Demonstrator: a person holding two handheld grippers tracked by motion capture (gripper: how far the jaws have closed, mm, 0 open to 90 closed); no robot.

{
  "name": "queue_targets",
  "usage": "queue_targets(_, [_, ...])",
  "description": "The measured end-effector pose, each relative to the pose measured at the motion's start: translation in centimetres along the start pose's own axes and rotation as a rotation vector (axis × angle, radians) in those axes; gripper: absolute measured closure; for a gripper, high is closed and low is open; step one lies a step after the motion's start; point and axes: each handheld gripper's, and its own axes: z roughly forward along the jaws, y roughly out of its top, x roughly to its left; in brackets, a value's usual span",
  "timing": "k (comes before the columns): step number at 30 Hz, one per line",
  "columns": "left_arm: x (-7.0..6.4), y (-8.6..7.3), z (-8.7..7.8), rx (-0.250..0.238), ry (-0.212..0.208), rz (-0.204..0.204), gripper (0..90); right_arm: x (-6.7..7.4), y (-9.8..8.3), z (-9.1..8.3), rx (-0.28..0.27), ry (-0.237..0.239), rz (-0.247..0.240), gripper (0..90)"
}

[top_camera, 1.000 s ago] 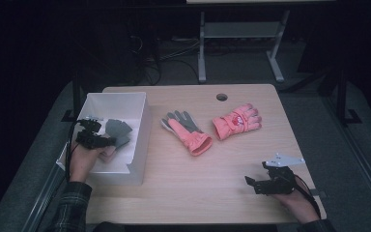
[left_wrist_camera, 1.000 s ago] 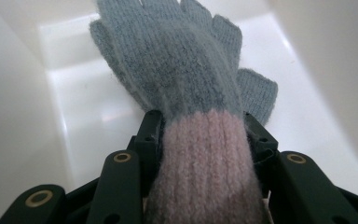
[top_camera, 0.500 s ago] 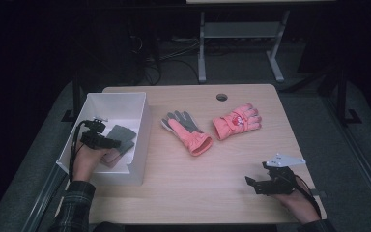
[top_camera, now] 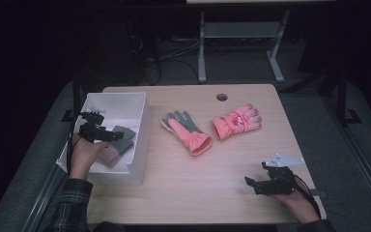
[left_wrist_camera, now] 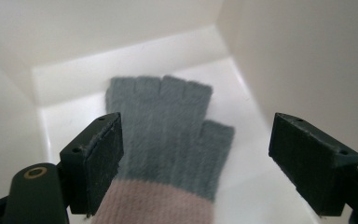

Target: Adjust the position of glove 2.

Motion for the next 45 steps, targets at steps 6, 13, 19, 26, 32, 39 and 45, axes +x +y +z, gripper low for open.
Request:
queue_targets(6, [-1.2,1.0,-0.9,-0.030,-0.027,0.016,17.0,0.0,0.0,0.0,0.000,0.000,0.004,12.6])
queue_targets(13, [-3.7,2.8,-2.0,-0.069,-0.070,0.055,17.3,0.0,0.0,0.0,0.001,0.002,0.004,12.5])
queue_targets(19, [-6.4,4.3,-2.9,-0.114,-0.128,0.082,24.4,0.0,0.1,-0.1,-0.004,0.004,0.005,12.5])
queue_targets(26, [-10.1,6.2,-3.3,-0.153,-0.201,0.134,46.4,0.0,0.1,-0.1,-0.007,0.004,0.000,12.6])
queue_targets(32, [-12.1,7.3,-2.6,-0.159,-0.214,0.143,67.4,0.1,0.1,-0.1,-0.007,0.006,0.000,12.6])
queue_targets(39, [-14.8,8.3,-0.9,-0.151,-0.237,0.179,89.8,0.1,0.1,-0.1,-0.007,0.011,-0.001,12.6])
queue_targets(45, [-17.2,8.9,0.7,-0.142,-0.240,0.224,89.8,0.1,0.2,-0.2,-0.010,0.013,-0.001,12.6])
